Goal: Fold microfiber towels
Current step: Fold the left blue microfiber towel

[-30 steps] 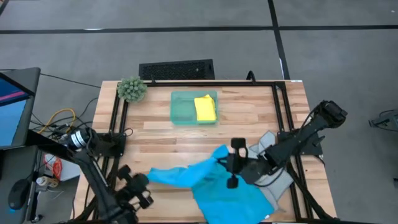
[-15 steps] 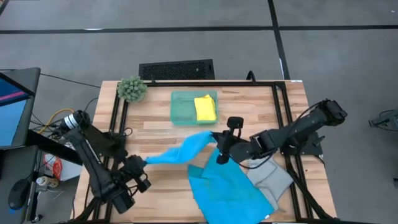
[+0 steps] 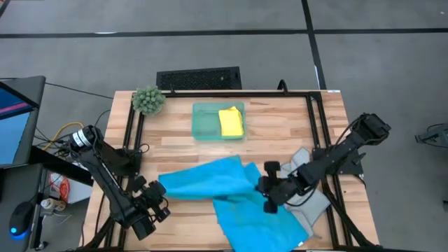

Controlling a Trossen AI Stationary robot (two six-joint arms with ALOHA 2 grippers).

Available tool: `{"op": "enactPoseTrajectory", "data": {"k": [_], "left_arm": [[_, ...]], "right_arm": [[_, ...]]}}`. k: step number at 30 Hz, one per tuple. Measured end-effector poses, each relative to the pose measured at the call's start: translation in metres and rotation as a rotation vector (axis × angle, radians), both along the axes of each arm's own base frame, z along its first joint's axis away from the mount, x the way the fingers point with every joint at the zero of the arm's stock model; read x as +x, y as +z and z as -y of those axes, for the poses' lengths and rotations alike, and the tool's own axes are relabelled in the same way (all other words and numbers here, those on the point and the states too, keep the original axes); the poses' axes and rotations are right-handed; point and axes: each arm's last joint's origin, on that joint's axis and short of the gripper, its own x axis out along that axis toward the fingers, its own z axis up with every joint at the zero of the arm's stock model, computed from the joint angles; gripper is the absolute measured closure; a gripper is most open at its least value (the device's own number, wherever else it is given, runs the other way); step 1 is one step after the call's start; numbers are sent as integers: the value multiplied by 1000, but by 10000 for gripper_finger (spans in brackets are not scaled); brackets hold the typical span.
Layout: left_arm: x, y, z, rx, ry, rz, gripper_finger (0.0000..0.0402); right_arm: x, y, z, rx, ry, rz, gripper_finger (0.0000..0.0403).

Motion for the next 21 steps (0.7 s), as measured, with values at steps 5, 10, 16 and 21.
{"op": "enactPoseTrajectory", "data": {"k": [5,10,16,21], "left_arm": [[1,-9,4,-62,-5,39,401],[0,-10,8,-90,-17,57,401],[0,-9,9,-80,-18,83,401],[0,-9,9,-80,-16,90,401]], "right_arm": [[-17,-9,-14,103,31,-73,289],[-27,-8,-28,86,52,-30,230],[-5,-1,-5,-4,-210,159,203],[18,1,33,-24,-349,176,205]]}}
